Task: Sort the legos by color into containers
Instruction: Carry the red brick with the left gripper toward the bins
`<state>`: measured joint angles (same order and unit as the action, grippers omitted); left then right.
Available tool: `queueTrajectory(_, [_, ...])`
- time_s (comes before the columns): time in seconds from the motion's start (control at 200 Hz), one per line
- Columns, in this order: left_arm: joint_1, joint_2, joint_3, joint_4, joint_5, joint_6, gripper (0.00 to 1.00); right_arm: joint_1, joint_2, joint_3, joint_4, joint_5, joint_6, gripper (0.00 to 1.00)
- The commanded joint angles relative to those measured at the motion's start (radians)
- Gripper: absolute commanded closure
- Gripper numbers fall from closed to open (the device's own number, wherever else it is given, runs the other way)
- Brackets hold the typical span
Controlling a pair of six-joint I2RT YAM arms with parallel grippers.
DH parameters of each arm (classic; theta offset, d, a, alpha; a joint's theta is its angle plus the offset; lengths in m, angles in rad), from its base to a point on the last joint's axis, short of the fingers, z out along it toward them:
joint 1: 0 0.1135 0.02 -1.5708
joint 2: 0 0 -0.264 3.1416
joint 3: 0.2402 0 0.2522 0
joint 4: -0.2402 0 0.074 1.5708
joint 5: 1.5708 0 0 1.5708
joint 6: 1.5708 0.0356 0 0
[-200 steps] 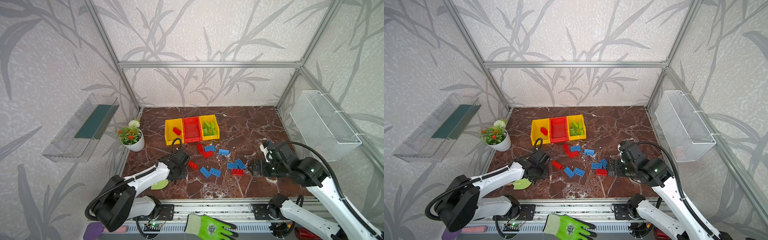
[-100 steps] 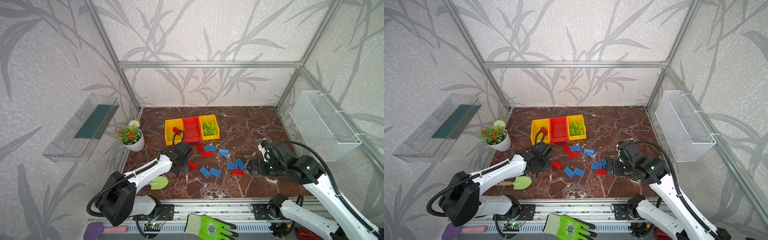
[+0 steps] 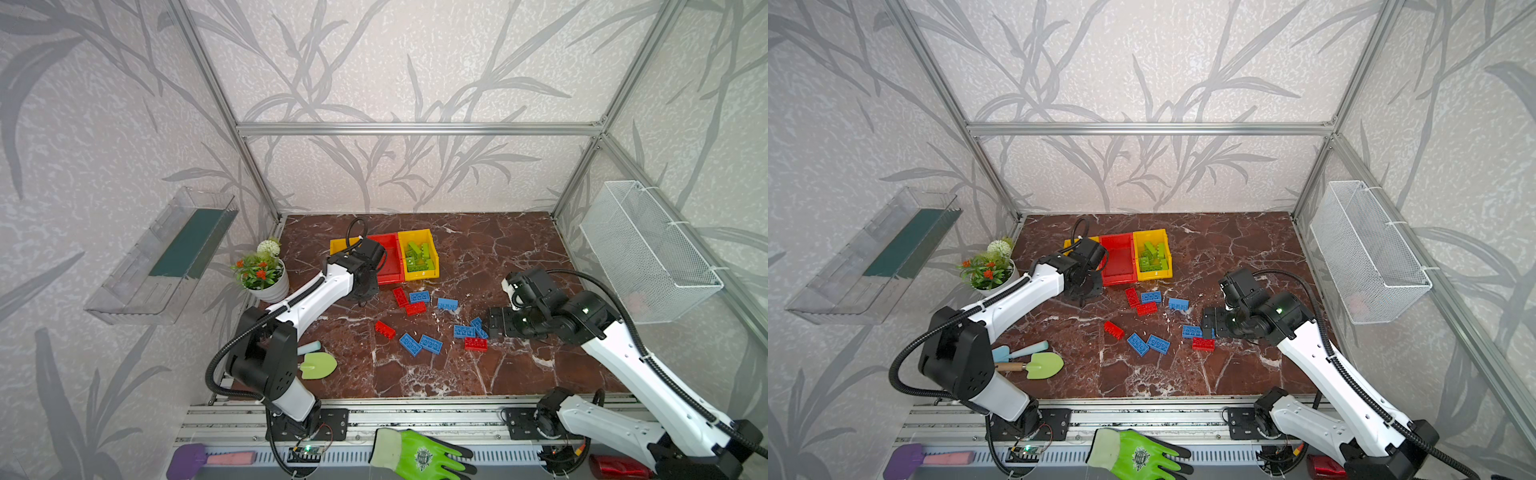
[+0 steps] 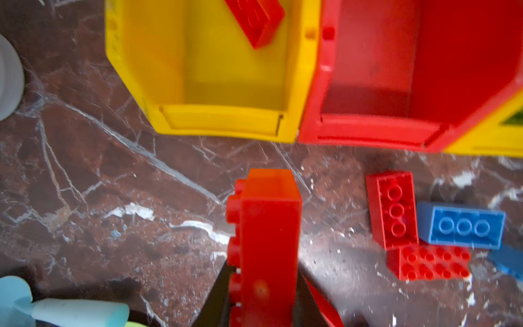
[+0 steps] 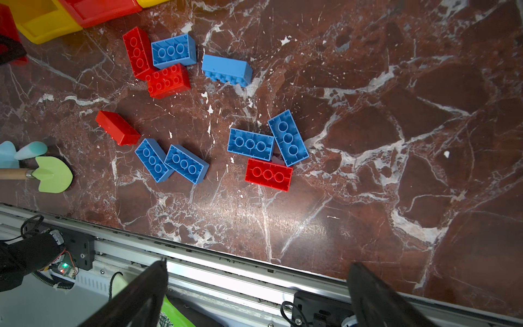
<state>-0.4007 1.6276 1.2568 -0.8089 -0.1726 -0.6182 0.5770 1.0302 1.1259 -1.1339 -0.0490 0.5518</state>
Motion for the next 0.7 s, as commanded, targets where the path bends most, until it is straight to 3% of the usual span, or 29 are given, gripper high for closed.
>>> queueTrajectory(0.0, [0.054,0.057,0.104,-0.029,0.011,0.068,0.87,-0.003,0.023,0.050,0.009,0.029,-0.018,0.01])
queueTrajectory(0.315, [0.118,0.302,0.369,-0.084,0.045,0.137,0.88,-0.069,0.074,0.075,0.042,0.022,-0.023,0.01])
queueTrajectory(0.695, [0.156,0.457,0.533,-0.109,0.059,0.147,0.88,-0.137,0.189,0.149,0.061,-0.004,-0.049,0.01])
